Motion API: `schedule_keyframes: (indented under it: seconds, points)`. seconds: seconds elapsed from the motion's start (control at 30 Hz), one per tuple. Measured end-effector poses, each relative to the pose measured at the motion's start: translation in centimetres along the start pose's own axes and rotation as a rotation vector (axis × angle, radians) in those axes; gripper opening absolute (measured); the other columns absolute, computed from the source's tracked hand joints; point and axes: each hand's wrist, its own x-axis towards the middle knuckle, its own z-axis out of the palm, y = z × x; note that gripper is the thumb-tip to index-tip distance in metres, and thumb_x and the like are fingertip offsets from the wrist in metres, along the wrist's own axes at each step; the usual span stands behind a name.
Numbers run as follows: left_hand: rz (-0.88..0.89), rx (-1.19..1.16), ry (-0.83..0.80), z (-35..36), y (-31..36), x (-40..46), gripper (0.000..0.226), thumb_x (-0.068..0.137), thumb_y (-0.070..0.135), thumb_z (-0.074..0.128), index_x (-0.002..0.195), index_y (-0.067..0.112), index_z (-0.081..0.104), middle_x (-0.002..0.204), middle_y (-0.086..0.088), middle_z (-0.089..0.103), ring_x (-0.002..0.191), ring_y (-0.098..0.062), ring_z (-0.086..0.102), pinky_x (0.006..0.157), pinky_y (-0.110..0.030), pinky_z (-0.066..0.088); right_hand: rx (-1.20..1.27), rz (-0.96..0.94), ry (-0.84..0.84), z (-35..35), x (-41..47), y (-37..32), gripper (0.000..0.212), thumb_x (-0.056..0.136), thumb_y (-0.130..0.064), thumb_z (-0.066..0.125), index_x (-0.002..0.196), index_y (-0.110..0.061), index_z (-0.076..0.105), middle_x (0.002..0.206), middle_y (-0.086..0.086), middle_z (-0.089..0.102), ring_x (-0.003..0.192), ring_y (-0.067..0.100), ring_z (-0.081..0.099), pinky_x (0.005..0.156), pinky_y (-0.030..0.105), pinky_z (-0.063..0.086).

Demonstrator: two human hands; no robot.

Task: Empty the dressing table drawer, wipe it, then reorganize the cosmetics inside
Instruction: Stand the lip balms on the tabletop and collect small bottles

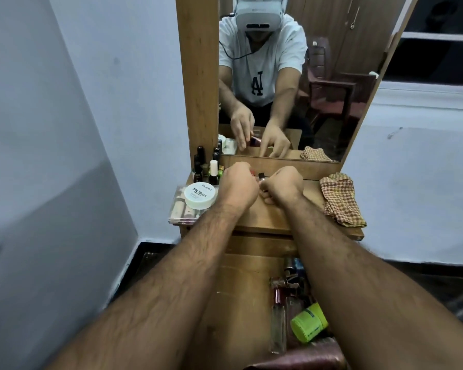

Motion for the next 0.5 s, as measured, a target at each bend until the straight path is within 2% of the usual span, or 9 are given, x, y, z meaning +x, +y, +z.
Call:
schedule_keyframes:
  seconds: [0.07,0.2,0.27,0.33,0.4,0.5]
  points:
    - [-0.030,0.069,-0.039,-0.4,0.3,0.7,0.023,0.090,0.005,0.061,0.111,0.009,0.068,0.111,-0.013,0.069,0.105,-0.030,0.062,0.077,-0.032,0.049,-0.036,0.012,0.028,0.7,0.7,-0.1,0.017,0.081,-0.019,0.079,0.071,-0.005,0.074,0.058,0.006,0.070,0.040,0.014,0.063,0.041,0.023,0.048]
    - [-0.070,0.162,-0.112,-0.3,0.6,1.3,0.019,0.086,0.001,0.064,0.104,0.008,0.067,0.108,-0.014,0.068,0.092,-0.028,0.058,0.069,-0.031,0.043,-0.058,0.074,-0.027,0.9,1.6,-0.2,0.018,0.084,-0.015,0.072,0.070,-0.005,0.070,0.059,0.008,0.068,0.044,0.019,0.063,0.051,0.033,0.059]
    - [-0.063,0.183,-0.118,0.0,0.7,1.3,0.017,0.089,0.003,0.061,0.104,0.008,0.067,0.109,-0.014,0.067,0.095,-0.028,0.058,0.069,-0.032,0.043,-0.057,0.073,-0.092,0.8,2.0,-0.3,0.019,0.087,-0.011,0.067,0.069,-0.007,0.063,0.063,0.008,0.065,0.052,0.021,0.061,0.056,0.034,0.059]
    - [-0.055,0.197,-0.110,0.1,0.8,1.2,0.019,0.091,0.004,0.059,0.108,0.007,0.067,0.112,-0.015,0.067,0.104,-0.030,0.060,0.071,-0.032,0.044,-0.077,0.139,-0.082,0.9,2.3,-0.3,0.019,0.089,-0.015,0.069,0.072,-0.009,0.065,0.063,0.007,0.065,0.050,0.019,0.061,0.058,0.032,0.060]
    - [-0.041,0.212,-0.101,0.1,0.9,1.2,0.021,0.092,0.003,0.057,0.110,0.007,0.067,0.112,-0.015,0.066,0.107,-0.031,0.060,0.071,-0.031,0.044,-0.097,0.157,-0.055,1.2,2.5,-0.3,0.018,0.087,-0.019,0.074,0.074,-0.007,0.070,0.062,0.006,0.068,0.044,0.018,0.062,0.051,0.029,0.058]
    - [-0.012,0.252,-0.104,0.2,0.9,1.0,0.024,0.091,0.001,0.055,0.111,0.007,0.067,0.111,-0.015,0.067,0.106,-0.031,0.060,0.072,-0.033,0.046,-0.097,0.079,0.036,1.8,2.6,-0.3,0.012,0.081,-0.017,0.079,0.076,-0.006,0.075,0.065,0.009,0.071,0.045,0.019,0.065,0.044,0.029,0.056]
